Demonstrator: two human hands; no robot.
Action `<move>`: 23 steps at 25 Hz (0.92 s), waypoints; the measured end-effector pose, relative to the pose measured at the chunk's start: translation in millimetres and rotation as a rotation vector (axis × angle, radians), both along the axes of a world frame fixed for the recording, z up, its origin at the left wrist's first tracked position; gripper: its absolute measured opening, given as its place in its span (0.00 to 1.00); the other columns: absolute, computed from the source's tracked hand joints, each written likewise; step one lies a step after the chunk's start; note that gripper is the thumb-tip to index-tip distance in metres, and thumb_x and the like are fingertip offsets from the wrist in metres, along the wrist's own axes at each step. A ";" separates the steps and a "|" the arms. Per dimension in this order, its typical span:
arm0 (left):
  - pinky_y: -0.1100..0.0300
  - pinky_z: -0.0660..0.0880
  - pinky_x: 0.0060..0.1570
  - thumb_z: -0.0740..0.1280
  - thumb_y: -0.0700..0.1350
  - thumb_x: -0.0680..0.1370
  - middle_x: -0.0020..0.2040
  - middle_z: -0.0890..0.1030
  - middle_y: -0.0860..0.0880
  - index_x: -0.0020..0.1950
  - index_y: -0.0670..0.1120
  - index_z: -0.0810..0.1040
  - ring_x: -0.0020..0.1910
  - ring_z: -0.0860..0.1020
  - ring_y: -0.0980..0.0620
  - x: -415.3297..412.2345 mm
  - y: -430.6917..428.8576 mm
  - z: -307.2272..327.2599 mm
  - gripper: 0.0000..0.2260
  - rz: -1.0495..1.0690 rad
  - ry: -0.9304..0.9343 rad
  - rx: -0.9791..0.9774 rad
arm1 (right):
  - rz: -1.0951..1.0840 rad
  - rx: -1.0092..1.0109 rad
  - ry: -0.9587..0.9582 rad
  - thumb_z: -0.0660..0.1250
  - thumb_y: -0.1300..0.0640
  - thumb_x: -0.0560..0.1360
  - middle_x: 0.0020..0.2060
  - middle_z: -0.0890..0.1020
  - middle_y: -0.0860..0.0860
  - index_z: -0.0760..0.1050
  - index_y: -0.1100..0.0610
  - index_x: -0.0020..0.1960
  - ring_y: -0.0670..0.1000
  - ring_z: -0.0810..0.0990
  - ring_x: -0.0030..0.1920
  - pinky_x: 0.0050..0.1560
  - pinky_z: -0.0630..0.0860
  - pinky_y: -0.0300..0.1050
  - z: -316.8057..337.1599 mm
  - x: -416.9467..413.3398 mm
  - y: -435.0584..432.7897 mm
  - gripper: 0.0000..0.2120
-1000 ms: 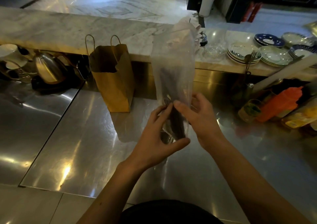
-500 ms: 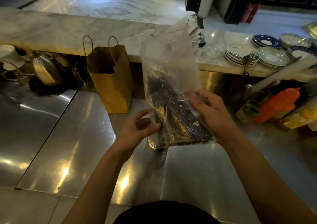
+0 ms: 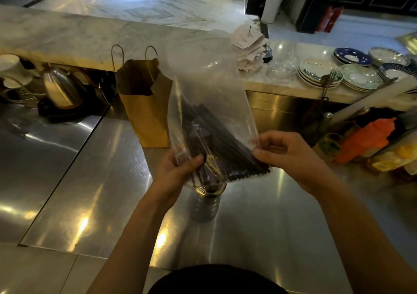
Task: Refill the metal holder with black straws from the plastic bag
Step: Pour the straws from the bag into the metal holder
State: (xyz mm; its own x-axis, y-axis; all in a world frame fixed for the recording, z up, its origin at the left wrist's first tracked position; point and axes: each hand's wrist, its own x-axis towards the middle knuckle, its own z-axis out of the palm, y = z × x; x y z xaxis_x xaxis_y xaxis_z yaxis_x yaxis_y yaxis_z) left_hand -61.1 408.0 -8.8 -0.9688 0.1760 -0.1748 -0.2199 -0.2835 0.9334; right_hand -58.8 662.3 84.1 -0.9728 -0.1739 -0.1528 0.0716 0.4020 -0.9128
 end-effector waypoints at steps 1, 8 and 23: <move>0.47 0.78 0.57 0.75 0.43 0.70 0.58 0.82 0.40 0.64 0.41 0.74 0.58 0.81 0.42 -1.3 -1.0 1.0 0.24 0.011 0.012 -0.011 | 0.035 -0.002 -0.038 0.70 0.63 0.73 0.48 0.83 0.53 0.79 0.53 0.52 0.50 0.84 0.50 0.52 0.82 0.48 1.8 0.4 1.4 0.10; 0.54 0.80 0.47 0.77 0.50 0.68 0.52 0.84 0.43 0.63 0.37 0.74 0.50 0.83 0.46 -3.2 5.3 -7.3 0.30 0.087 0.064 0.038 | -0.009 0.048 0.072 0.71 0.68 0.71 0.43 0.83 0.52 0.78 0.50 0.49 0.46 0.84 0.45 0.45 0.82 0.43 17.1 6.3 -6.7 0.14; 0.48 0.78 0.54 0.80 0.51 0.65 0.59 0.81 0.41 0.65 0.42 0.73 0.61 0.79 0.41 -3.3 14.3 -13.0 0.32 -0.097 -0.026 0.389 | 0.027 0.233 0.484 0.70 0.61 0.73 0.40 0.82 0.42 0.78 0.48 0.45 0.41 0.81 0.43 0.48 0.78 0.33 53.8 11.5 -35.1 0.08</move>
